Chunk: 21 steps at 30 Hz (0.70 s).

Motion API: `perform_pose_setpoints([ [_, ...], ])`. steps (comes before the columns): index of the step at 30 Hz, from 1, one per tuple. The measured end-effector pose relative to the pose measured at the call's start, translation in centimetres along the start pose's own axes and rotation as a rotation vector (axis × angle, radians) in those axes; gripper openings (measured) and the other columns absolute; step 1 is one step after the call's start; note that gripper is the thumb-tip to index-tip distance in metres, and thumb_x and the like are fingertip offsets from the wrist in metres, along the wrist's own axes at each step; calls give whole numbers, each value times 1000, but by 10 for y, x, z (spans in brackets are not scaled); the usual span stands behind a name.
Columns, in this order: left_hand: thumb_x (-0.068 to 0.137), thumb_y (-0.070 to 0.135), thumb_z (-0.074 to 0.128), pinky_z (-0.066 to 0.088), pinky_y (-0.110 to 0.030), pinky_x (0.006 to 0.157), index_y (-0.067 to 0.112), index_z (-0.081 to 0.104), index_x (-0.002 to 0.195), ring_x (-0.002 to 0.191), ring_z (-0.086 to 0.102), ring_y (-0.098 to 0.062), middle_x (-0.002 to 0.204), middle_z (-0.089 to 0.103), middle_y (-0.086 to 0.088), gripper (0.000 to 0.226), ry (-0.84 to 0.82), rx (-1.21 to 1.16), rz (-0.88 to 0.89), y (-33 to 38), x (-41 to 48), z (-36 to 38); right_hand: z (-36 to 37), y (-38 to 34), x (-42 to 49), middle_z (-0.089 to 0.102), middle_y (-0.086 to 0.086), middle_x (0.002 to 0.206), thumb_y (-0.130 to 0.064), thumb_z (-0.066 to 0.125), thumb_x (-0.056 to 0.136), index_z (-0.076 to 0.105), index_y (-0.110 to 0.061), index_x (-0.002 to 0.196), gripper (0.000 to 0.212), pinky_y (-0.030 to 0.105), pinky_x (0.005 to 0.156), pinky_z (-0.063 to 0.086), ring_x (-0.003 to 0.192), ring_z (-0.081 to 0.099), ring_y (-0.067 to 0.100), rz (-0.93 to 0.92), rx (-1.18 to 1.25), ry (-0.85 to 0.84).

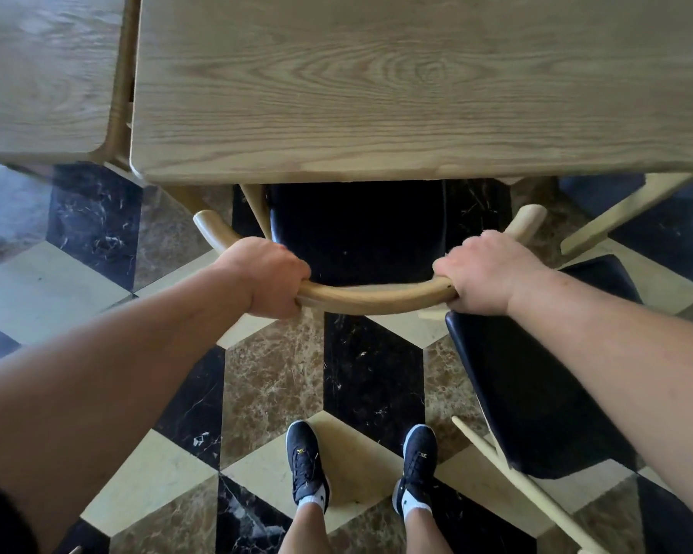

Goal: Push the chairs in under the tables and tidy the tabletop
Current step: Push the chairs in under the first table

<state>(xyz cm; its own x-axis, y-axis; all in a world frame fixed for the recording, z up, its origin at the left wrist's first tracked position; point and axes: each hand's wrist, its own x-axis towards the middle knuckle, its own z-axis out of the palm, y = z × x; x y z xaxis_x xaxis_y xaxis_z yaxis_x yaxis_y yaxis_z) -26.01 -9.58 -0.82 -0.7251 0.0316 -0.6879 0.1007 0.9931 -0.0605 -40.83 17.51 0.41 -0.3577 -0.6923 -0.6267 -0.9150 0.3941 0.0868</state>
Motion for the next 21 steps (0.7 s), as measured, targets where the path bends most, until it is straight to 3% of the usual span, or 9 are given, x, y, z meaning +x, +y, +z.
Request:
perform_pose_setpoints([
  [2, 83, 51, 60, 51, -39, 85, 38, 65, 102, 91, 63, -16, 90, 63, 12, 24, 65, -2, -77, 9, -7, 2, 0, -13, -9, 59, -3, 98, -44, 69, 90, 60, -33, 105, 21, 46, 98, 48, 99, 57, 24, 130, 35, 34],
  [5, 85, 55, 68, 46, -44, 103, 29, 56, 133, 117, 58, -26, 123, 61, 1, 56, 148, -99, -202, 26, -21, 6, 2, -32, -30, 56, 7, 133, -43, 75, 87, 46, -24, 139, 63, 53, 120, 33, 130, 49, 34, 245, 144, 100],
  [7, 82, 59, 72, 43, -46, 111, 28, 43, 151, 131, 51, -28, 141, 54, -2, 80, 206, -224, -189, 43, -34, 3, 3, -42, -55, 40, 11, 157, -47, 74, 90, 28, -24, 156, 83, 54, 127, 22, 151, 31, 37, 246, 207, 134],
  [9, 83, 59, 72, 41, -46, 115, 30, 35, 159, 140, 45, -27, 155, 45, 0, 90, 271, -301, -111, 64, -48, -4, 4, -49, -85, 26, 12, 168, -49, 68, 95, 18, -25, 162, 86, 53, 130, 15, 158, 18, 35, 254, 260, 170],
  [13, 87, 58, 70, 34, -45, 119, 29, 36, 159, 145, 39, -25, 160, 41, 3, 84, 376, -350, 19, 114, -72, -27, 15, -53, -158, 24, 10, 172, -49, 60, 100, 18, -23, 164, 81, 49, 130, 17, 159, 19, 32, 347, 328, 188],
  [21, 91, 57, 66, 32, -45, 121, 31, 37, 158, 150, 34, -24, 161, 41, 4, 77, 360, -328, 244, 259, -79, -79, 91, -26, -308, 48, 7, 154, -44, 71, 94, 42, -20, 154, 72, 47, 118, 38, 143, 43, 31, 638, 387, 211],
])
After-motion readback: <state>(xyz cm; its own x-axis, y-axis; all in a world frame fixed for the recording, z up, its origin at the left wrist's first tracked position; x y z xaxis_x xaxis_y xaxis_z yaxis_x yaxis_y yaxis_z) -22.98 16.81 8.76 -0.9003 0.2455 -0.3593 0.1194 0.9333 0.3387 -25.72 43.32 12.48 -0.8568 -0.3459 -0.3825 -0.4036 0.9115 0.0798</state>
